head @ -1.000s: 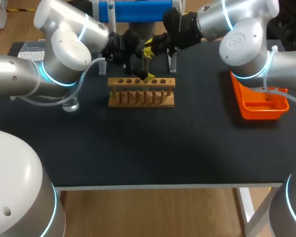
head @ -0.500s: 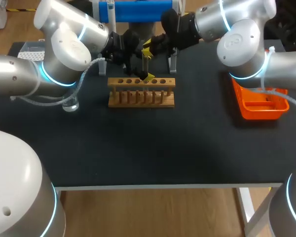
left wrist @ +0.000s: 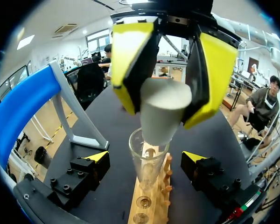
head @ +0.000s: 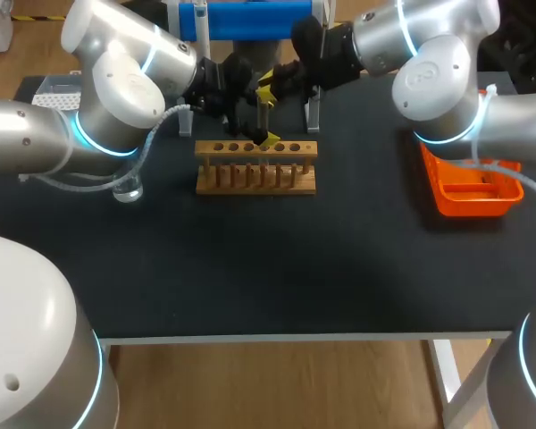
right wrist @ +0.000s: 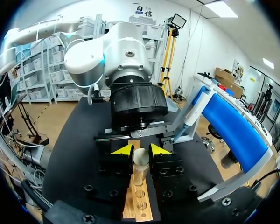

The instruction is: Invert the test tube, pick up the pipette, mount the tip to pipette, aspirate from beaker and dispense into the tube, eject the tip, return the pipette, and cap with the stopper.

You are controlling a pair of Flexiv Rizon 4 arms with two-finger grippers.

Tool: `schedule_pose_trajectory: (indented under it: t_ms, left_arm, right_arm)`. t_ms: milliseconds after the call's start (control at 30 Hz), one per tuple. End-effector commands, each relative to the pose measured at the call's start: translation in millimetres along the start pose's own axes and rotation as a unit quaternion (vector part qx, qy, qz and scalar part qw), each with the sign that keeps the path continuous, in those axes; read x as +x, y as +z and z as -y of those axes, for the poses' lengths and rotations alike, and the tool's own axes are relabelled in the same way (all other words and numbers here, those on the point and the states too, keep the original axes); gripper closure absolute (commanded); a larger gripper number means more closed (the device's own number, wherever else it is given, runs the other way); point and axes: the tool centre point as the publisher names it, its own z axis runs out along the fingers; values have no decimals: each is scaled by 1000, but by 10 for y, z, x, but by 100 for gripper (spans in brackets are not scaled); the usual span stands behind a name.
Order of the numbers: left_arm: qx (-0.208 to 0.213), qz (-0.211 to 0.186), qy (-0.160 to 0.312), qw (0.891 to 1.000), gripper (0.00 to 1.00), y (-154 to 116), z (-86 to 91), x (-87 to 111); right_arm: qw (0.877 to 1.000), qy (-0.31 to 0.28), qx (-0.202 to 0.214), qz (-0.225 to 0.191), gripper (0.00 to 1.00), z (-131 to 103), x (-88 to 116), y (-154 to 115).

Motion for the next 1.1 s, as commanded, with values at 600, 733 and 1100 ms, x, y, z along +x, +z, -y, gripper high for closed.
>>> schedule_pose_trajectory:
  t_ms: [600,733,1100]
  left_arm:
    - [-1,-3,0,1000,0,-2,2,-16]
    - [-1,-3,0,1000,0,-2,2,-16]
    - [-1,-3,0,1000,0,-2,2,-16]
  right_arm:
    - [1000,-1,-6,2,100,16,9,31]
    - [1000,0,-6,1,100,27,16,40]
    - [1000,0,-6,1,100,42,20,49]
